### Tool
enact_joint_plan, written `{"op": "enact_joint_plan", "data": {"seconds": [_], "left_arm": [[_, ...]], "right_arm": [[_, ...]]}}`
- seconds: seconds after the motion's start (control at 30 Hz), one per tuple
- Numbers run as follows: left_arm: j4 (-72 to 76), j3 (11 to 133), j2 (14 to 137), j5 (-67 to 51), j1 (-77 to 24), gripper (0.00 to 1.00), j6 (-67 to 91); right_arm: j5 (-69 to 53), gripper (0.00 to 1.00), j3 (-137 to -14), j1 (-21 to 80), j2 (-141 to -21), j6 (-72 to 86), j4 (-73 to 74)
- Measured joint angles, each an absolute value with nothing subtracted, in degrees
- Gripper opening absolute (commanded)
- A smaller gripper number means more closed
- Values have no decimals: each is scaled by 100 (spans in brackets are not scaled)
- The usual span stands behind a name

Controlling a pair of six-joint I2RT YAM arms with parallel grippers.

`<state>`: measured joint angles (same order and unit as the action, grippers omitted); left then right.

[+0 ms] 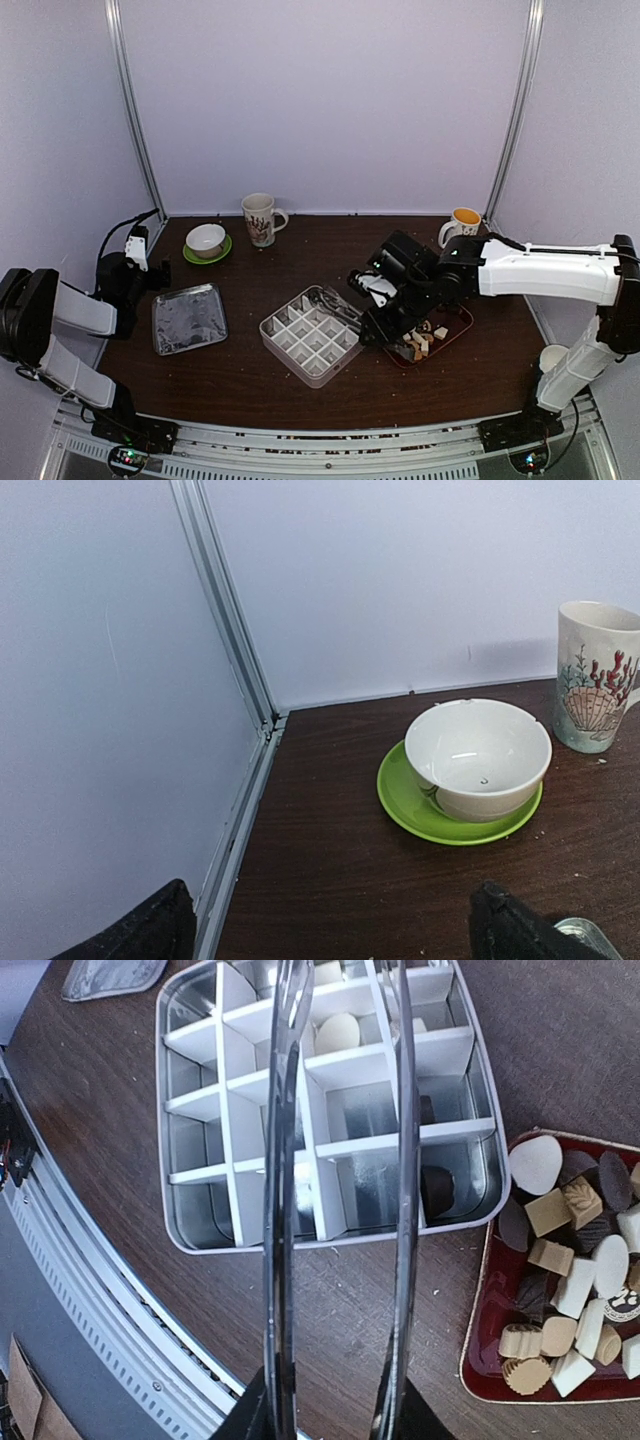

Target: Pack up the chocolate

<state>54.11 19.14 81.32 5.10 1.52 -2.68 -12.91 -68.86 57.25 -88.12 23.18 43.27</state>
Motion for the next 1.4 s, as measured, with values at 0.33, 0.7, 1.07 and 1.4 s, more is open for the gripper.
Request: {"op": "enact_joint_plan", "data": {"seconds": [0.33,0.7,1.07,1.4], "left_arm": [[5411,1914,8132,510,152,98,-268],[5413,1914,8132,510,152,98,-268],[5413,1914,8132,510,152,98,-268],[5417,1914,8132,510,152,98,-268]], "right_arm": [[-705,32,-6445,5725,-7819,2340,4226],[126,29,-5513,5725,-6698,2729,4222],[628,31,-4624,5725,-5387,3295,4423],[628,32,-4587,5561,-5026,3614,5308]]}}
